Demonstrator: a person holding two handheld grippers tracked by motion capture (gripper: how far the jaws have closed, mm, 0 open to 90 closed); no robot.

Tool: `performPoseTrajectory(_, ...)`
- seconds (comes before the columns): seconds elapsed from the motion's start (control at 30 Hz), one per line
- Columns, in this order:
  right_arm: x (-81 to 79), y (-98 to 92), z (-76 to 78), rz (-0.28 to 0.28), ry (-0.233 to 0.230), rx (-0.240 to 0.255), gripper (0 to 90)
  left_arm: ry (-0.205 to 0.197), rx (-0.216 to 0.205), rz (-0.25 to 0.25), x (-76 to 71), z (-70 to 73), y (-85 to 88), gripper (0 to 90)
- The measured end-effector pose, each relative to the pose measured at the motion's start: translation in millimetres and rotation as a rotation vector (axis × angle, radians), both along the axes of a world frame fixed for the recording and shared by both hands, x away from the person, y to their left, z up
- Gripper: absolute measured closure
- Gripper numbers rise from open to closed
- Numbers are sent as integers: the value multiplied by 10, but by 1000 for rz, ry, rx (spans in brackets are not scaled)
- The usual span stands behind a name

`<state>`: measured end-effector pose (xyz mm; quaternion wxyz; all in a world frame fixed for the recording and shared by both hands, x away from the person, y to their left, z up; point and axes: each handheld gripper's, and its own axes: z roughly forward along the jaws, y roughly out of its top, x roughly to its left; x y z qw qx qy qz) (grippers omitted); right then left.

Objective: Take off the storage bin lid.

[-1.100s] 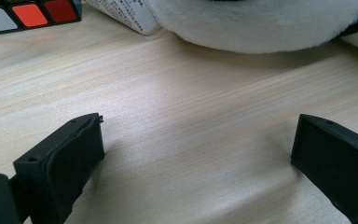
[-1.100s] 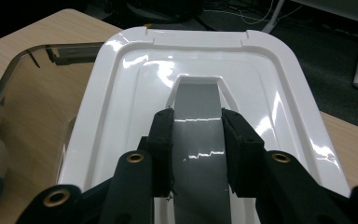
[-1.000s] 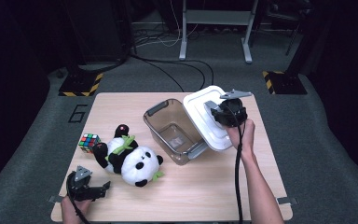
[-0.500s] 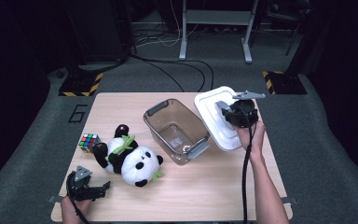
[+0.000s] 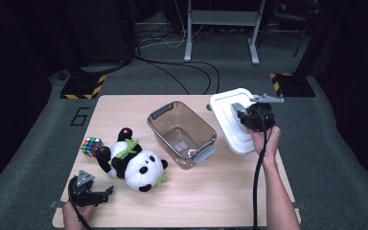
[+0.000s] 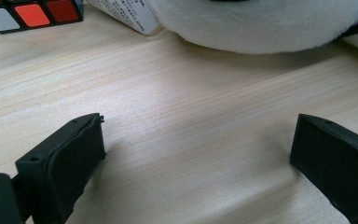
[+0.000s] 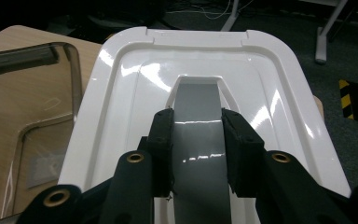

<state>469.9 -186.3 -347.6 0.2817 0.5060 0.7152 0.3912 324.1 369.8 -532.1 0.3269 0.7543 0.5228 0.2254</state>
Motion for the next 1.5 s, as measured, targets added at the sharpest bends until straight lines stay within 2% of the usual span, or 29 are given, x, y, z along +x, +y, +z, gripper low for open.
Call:
performPoseTrajectory(0.3, 25, -165, -106, -91, 15, 14, 665, 0, -1, 2, -1, 0, 0, 30)
performPoseTrajectory(0.57, 107, -322, -327, -198, 84, 39, 666, 0, -1, 2, -1, 0, -1, 30)
performPoseTrajectory(0.67, 131, -355, -435, -212, 100, 42, 666, 0, -1, 2, 0, 0, -1, 30)
performPoseTrajectory(0.77, 152, -376, -541, -222, 116, 66, 665, 0, -1, 3, 0, 0, -1, 30)
performPoseTrajectory(0.87, 180, -366, -647, -243, 124, 68, 665, 0, -1, 4, -1, 0, -1, 30)
performPoseTrajectory(1.0, 224, -326, -791, -243, 150, 67, 665, 0, -1, 4, -1, 0, -1, 31)
performPoseTrajectory(1.1, 251, -278, -896, -237, 160, 54, 665, 0, -1, 4, 0, 0, -1, 31)
performPoseTrajectory(1.3, 291, -207, -1080, -264, 178, 47, 665, -1, -2, 4, -1, -1, -1, 31)
performPoseTrajectory(1.5, 320, -224, -1250, -295, 192, 18, 664, 0, -1, 4, -1, 0, -1, 31)
